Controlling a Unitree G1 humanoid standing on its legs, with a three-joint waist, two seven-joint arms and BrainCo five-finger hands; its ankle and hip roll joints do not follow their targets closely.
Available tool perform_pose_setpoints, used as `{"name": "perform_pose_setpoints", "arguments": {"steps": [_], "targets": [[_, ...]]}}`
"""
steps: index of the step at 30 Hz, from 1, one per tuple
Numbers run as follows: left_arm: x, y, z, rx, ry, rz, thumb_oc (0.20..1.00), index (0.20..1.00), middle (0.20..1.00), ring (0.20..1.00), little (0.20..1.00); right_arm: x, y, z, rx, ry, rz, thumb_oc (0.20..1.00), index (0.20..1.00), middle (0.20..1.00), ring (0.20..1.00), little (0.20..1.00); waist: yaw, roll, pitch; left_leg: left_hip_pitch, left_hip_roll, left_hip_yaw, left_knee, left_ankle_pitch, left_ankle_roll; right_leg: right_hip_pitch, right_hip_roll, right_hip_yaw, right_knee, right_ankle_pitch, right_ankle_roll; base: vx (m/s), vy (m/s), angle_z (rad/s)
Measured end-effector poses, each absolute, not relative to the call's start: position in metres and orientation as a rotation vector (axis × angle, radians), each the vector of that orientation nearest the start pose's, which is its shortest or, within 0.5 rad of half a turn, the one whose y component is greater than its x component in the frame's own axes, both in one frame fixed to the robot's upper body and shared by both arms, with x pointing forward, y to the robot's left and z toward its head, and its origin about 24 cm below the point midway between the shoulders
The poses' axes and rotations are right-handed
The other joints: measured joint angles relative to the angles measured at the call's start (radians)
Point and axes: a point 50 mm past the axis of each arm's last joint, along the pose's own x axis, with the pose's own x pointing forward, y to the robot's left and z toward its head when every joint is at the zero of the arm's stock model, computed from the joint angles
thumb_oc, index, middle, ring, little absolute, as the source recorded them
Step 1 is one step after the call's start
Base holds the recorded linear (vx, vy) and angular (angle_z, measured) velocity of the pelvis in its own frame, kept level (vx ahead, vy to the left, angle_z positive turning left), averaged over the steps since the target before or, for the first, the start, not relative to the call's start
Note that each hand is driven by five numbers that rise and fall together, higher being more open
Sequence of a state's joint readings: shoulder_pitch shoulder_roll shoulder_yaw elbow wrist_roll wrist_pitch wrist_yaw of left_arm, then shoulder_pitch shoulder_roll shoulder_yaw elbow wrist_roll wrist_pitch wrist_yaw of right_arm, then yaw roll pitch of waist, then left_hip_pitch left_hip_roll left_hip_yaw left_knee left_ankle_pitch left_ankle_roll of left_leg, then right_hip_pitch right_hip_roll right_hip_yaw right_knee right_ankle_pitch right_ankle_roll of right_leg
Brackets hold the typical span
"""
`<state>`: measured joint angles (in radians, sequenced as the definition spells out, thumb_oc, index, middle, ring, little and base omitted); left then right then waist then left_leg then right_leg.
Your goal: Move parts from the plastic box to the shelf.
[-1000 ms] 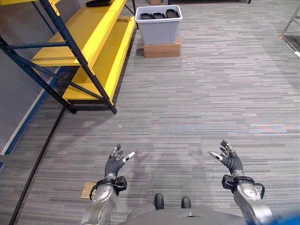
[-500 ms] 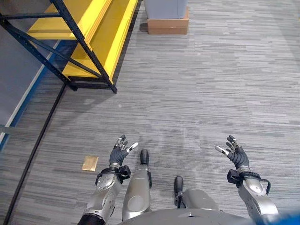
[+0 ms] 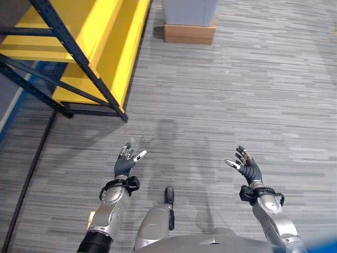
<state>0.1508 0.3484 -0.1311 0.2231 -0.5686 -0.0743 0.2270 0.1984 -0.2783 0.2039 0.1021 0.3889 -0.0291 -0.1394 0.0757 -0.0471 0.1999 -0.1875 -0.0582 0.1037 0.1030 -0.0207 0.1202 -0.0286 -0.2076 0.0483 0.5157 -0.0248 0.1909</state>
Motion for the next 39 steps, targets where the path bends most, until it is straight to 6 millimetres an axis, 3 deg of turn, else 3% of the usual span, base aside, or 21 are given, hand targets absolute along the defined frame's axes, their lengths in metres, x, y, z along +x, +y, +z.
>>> {"name": "perform_pose_setpoints", "arguments": {"steps": [2,4,5,7,9,10,13,14,15,17,18,22,25,27,29,30,31,33,34,36,39], "targets": [[0.191,0.227,-0.037,-0.143,0.392,0.263,1.0,1.0,1.0,1.0,1.0,0.196,-0.179,-0.024,0.096,0.324,-0.034,1.0,1.0,1.0,1.0,1.0,-0.036,0.038,0.015,0.055,-0.01,-0.013,-0.029,-0.004,0.01,-0.122,-0.016,-0.013,0.238,0.074,-0.009,0.23,0.19,0.16],[0.185,0.226,-0.041,-0.145,0.412,0.27,1.0,1.0,1.0,1.0,1.0,0.192,-0.181,-0.029,0.089,0.348,-0.03,1.0,1.0,1.0,1.0,1.0,-0.03,0.068,0.021,0.094,-0.014,-0.011,-0.054,-0.035,0.04,-0.249,0.003,-0.011,0.301,-0.019,-0.03,0.3,0.13,-0.22],[0.184,0.227,-0.041,-0.143,0.416,0.269,1.0,1.0,1.0,1.0,1.0,0.192,-0.181,-0.028,0.088,0.344,-0.025,1.0,1.0,1.0,1.0,1.0,-0.041,0.089,0.041,0.119,-0.001,-0.012,-0.073,-0.035,0.041,-0.315,0.05,-0.016,0.3,-0.088,-0.055,0.33,0.041,-0.21],[0.185,0.224,-0.042,-0.141,0.416,0.257,1.0,1.0,1.0,1.0,1.0,0.189,-0.181,-0.029,0.09,0.354,-0.026,1.0,1.0,1.0,1.0,1.0,-0.086,0.104,0.068,0.191,0.002,-0.017,-0.122,-0.025,0.025,-0.378,0.075,-0.125,0.141,-0.113,-0.08,0.39,-0.052,0.16],[0.181,0.225,-0.044,-0.158,0.424,0.272,1.0,1.0,1.0,1.0,1.0,0.182,-0.18,-0.034,0.1,0.382,-0.028,1.0,1.0,1.0,1.0,1.0,-0.091,0.07,0.062,0.272,-0.024,-0.003,-0.168,-0.055,-0.022,-0.391,0.07,-0.267,-0.171,-0.086,-0.072,0.37,-0.134,0.03],[0.181,0.225,-0.045,-0.164,0.423,0.28,1.0,1.0,1.0,1.0,1.0,0.182,-0.179,-0.034,0.105,0.383,-0.024,1.0,1.0,1.0,1.0,1.0,-0.096,0.056,0.052,0.282,-0.033,-0.001,-0.168,-0.068,-0.03,-0.388,0.075,-0.285,-0.297,-0.05,-0.069,0.37,-0.142,0.0],[0.181,0.225,-0.048,-0.181,0.429,0.284,1.0,1.0,1.0,1.0,1.0,0.191,-0.179,-0.029,0.101,0.352,-0.004,1.0,1.0,1.0,1.0,1.0,-0.119,0.031,0.035,0.323,-0.033,-0.023,-0.17,-0.101,-0.059,-0.398,0.096,-0.228,-0.56,0.055,-0.063,0.33,-0.15,0.24],[0.181,0.222,-0.048,-0.188,0.431,0.279,1.0,1.0,1.0,1.0,1.0,0.191,-0.18,-0.028,0.101,0.351,-0.008,1.0,1.0,1.0,1.0,1.0,-0.123,0.031,0.035,0.347,-0.027,-0.03,-0.172,-0.108,-0.07,-0.385,0.102,-0.216,-0.564,0.074,-0.078,0.46,-0.245,0.49],[0.18,0.217,-0.05,-0.202,0.436,0.265,1.0,1.0,1.0,1.0,1.0,0.187,-0.181,-0.031,0.1,0.364,-0.008,1.0,1.0,1.0,1.0,1.0,-0.119,0.03,0.027,0.413,-0.018,-0.046,-0.17,-0.138,-0.117,-0.319,0.1,-0.214,-0.545,0.107,-0.106,0.56,-0.321,0.46],[0.18,0.213,-0.052,-0.216,0.442,0.266,1.0,1.0,1.0,1.0,1.0,0.187,-0.184,-0.032,0.097,0.369,-0.013,1.0,1.0,1.0,1.0,1.0,-0.115,0.042,0.024,0.426,-0.006,-0.052,-0.162,-0.15,-0.131,-0.304,0.107,-0.214,-0.543,0.159,-0.126,0.24,-0.174,0.45],[0.181,0.19,-0.056,-0.287,0.45,0.24,1.0,1.0,1.0,1.0,1.0,0.185,-0.191,-0.034,0.067,0.388,-0.017,1.0,1.0,1.0,1.0,1.0,-0.128,0.091,0.0,0.449,0.034,-0.077,-0.108,-0.141,-0.164,-0.244,0.132,-0.226,-0.532,0.258,-0.224,0.21,-0.171,0.48],[0.188,0.184,-0.05,-0.298,0.421,0.198,1.0,1.0,1.0,1.0,1.0,0.205,-0.198,-0.016,0.029,0.308,0.001,1.0,1.0,1.0,1.0,1.0,-0.122,0.126,-0.009,0.391,0.115,-0.084,0.066,-0.109,-0.192,-0.2,0.195,-0.254,-0.486,0.151,-0.274,0.27,-0.245,0.13],[0.194,0.183,-0.046,-0.3,0.395,0.189,1.0,1.0,1.0,1.0,1.0,0.203,-0.203,-0.017,0.032,0.307,-0.025,1.0,1.0,1.0,1.0,1.0,-0.119,0.089,-0.002,0.226,0.119,-0.117,0.447,-0.027,-0.263,-0.135,0.206,-0.25,-0.486,0.087,-0.305,0.23,-0.289,0.07],[0.195,0.184,-0.044,-0.307,0.387,0.189,1.0,1.0,1.0,1.0,1.0,0.196,-0.211,-0.018,0.038,0.315,-0.081,1.0,1.0,1.0,1.0,1.0,-0.079,0.031,0.039,-0.002,0.096,-0.072,0.656,-0.064,-0.239,-0.069,0.189,-0.243,-0.519,0.065,-0.327,0.28,-0.099,0.03],[0.191,0.185,-0.046,-0.306,0.4,0.194,1.0,1.0,1.0,1.0,1.0,0.196,-0.216,-0.018,0.04,0.314,-0.115,1.0,1.0,1.0,1.0,1.0,-0.083,0.016,0.054,-0.098,0.074,-0.053,0.481,-0.103,-0.212,-0.013,0.187,-0.244,-0.55,0.021,-0.314,0.31,-0.016,0.18],[0.192,0.184,-0.046,-0.307,0.398,0.192,1.0,1.0,1.0,1.0,1.0,0.196,-0.218,-0.017,0.04,0.308,-0.131,1.0,1.0,1.0,1.0,1.0,-0.072,0.007,0.063,-0.112,0.069,0.021,0.23,-0.086,-0.185,0.025,0.188,-0.252,-0.586,0.026,-0.283,0.23,0.045,0.08],[0.189,0.185,-0.048,-0.306,0.408,0.197,1.0,1.0,1.0,1.0,1.0,0.196,-0.218,-0.017,0.04,0.31,-0.133,1.0,1.0,1.0,1.0,1.0,-0.068,0.022,0.067,-0.125,0.09,0.078,0.073,-0.043,-0.175,0.06,0.209,-0.259,-0.607,0.023,-0.268,0.37,0.096,-0.16],[0.183,0.187,-0.052,-0.298,0.433,0.205,1.0,1.0,1.0,1.0,1.0,0.197,-0.216,-0.018,0.037,0.312,-0.129,1.0,1.0,1.0,1.0,1.0,-0.059,0.051,0.071,-0.158,0.118,0.08,-0.072,0.038,-0.194,0.123,0.249,-0.257,-0.613,-0.022,-0.271,0.48,0.145,-0.24],[0.178,0.188,-0.057,-0.299,0.458,0.214,1.0,1.0,1.0,1.0,1.0,0.194,-0.216,-0.021,0.027,0.331,-0.127,1.0,1.0,1.0,1.0,1.0,-0.054,0.074,0.047,-0.159,0.145,0.075,-0.209,0.062,-0.208,0.144,0.273,-0.262,-0.612,-0.063,-0.246,0.38,0.151,-0.3],[0.176,0.192,-0.061,-0.296,0.476,0.238,1.0,1.0,1.0,1.0,1.0,0.191,-0.219,-0.029,0.02,0.364,-0.14,1.0,1.0,1.0,1.0,1.0,-0.051,0.083,0.039,-0.19,0.15,-0.003,-0.199,0.075,-0.208,0.206,0.281,-0.245,-0.601,-0.081,-0.254,0.39,0.182,-0.38],[0.171,0.193,-0.063,-0.304,0.489,0.256,1.0,1.0,1.0,1.0,1.0,0.188,-0.222,-0.028,0.01,0.366,-0.143,1.0,1.0,1.0,1.0,1.0,-0.025,0.086,0.006,-0.149,0.143,-0.025,-0.122,0.102,-0.18,0.274,0.253,-0.16,-0.606,-0.139,-0.198,0.39,0.207,-0.85]]}}
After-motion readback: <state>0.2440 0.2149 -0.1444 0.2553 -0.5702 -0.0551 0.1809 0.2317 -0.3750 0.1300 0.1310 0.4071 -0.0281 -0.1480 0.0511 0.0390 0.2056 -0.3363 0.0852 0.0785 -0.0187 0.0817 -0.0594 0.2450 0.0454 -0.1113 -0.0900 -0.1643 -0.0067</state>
